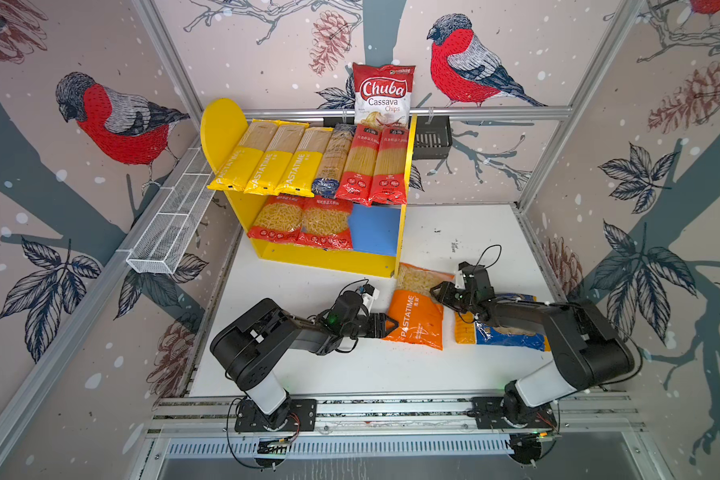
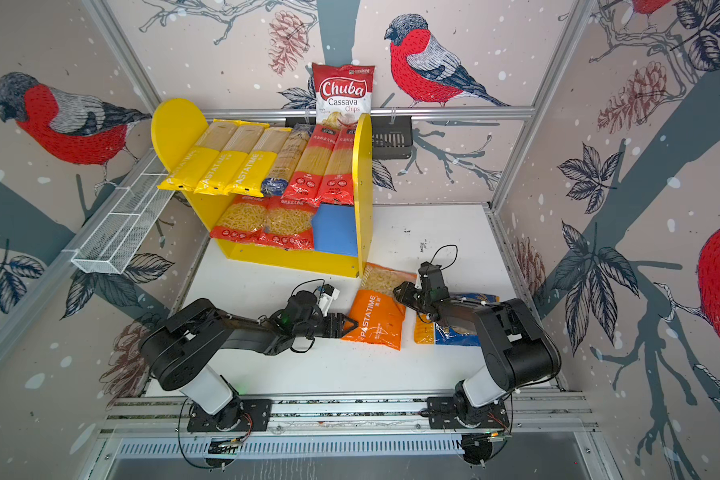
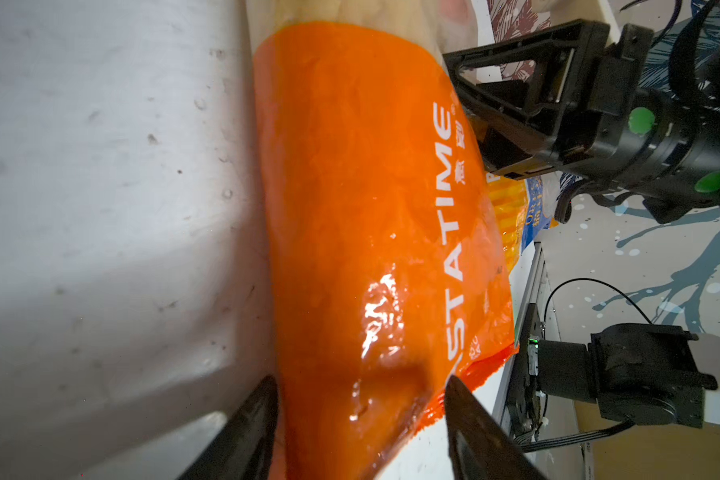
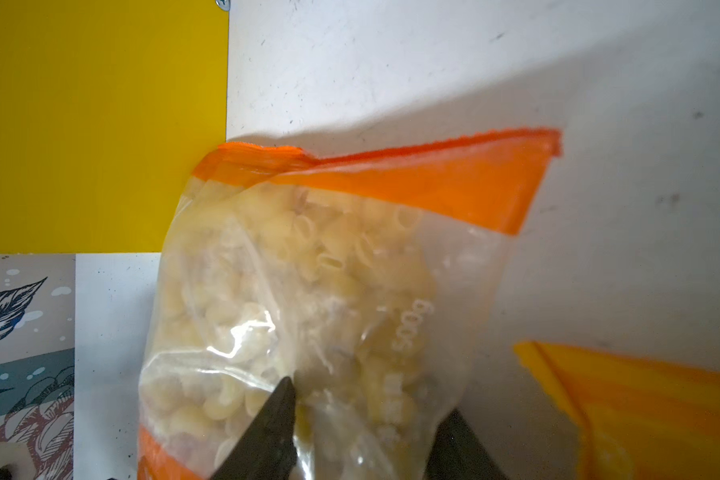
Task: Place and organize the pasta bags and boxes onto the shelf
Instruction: 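Drag the orange bag toward the left gripper while the left grasps its other end, then lift the orange bag with both grippers and carry it toward the lower shelf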
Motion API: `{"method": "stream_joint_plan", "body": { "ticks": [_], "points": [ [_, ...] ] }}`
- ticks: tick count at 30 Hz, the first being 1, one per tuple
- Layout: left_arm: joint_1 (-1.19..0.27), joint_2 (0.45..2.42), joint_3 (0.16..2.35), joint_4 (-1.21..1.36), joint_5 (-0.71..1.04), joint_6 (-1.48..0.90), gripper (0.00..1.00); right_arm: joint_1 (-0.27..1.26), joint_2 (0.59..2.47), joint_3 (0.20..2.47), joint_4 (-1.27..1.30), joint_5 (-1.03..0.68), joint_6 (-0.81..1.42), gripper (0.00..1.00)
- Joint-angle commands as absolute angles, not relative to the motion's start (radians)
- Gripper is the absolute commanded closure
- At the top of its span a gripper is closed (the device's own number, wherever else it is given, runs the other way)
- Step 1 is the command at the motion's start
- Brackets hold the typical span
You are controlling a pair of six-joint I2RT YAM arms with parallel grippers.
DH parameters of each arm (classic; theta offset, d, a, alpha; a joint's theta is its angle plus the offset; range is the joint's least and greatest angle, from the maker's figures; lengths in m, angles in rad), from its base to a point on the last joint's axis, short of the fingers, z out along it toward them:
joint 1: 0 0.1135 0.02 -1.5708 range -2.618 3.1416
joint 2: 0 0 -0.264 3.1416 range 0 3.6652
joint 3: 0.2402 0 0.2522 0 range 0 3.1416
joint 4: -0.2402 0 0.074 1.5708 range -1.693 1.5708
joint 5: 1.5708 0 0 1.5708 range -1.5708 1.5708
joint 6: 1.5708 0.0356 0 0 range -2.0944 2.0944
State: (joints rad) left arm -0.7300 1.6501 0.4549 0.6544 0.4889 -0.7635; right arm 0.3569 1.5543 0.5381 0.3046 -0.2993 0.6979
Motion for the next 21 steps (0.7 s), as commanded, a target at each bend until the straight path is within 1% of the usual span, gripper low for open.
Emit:
{"method": "stream_joint_plan", "body": {
  "ticks": [1, 6, 9, 11, 14, 18, 19, 21],
  "points": [
    [-0.733, 1.642, 0.447, 0.572, 0.501, -0.777, 0.46, 0.367, 1.554, 0.531, 0.292, -0.324, 0.719, 0.63],
    [-0.733, 1.622, 0.436, 0.580, 0.497, -0.778, 0.62, 0.373, 1.541, 0.519, 0.322, -0.340, 0.750, 0.74],
    [-0.733, 1.609, 0.426, 0.592, 0.500, -0.786, 0.68, 0.381, 1.527, 0.501, 0.348, -0.344, 0.780, 0.78],
    [-0.733, 1.596, 0.423, 0.594, 0.501, -0.790, 0.75, 0.396, 1.513, 0.492, 0.359, -0.345, 0.797, 0.81],
    [-0.733, 1.573, 0.417, 0.599, 0.504, -0.795, 0.83, 0.430, 1.491, 0.491, 0.362, -0.329, 0.802, 0.85],
    [-0.733, 1.525, 0.417, 0.587, 0.514, -0.800, 0.98, 0.473, 1.457, 0.488, 0.371, -0.310, 0.806, 0.88],
    [-0.733, 1.505, 0.416, 0.576, 0.513, -0.797, 1.00, 0.480, 1.448, 0.485, 0.374, -0.306, 0.808, 0.89],
    [-0.733, 1.461, 0.411, 0.540, 0.503, -0.787, 1.00, 0.489, 1.421, 0.471, 0.394, -0.297, 0.813, 0.90]
  ]
}}
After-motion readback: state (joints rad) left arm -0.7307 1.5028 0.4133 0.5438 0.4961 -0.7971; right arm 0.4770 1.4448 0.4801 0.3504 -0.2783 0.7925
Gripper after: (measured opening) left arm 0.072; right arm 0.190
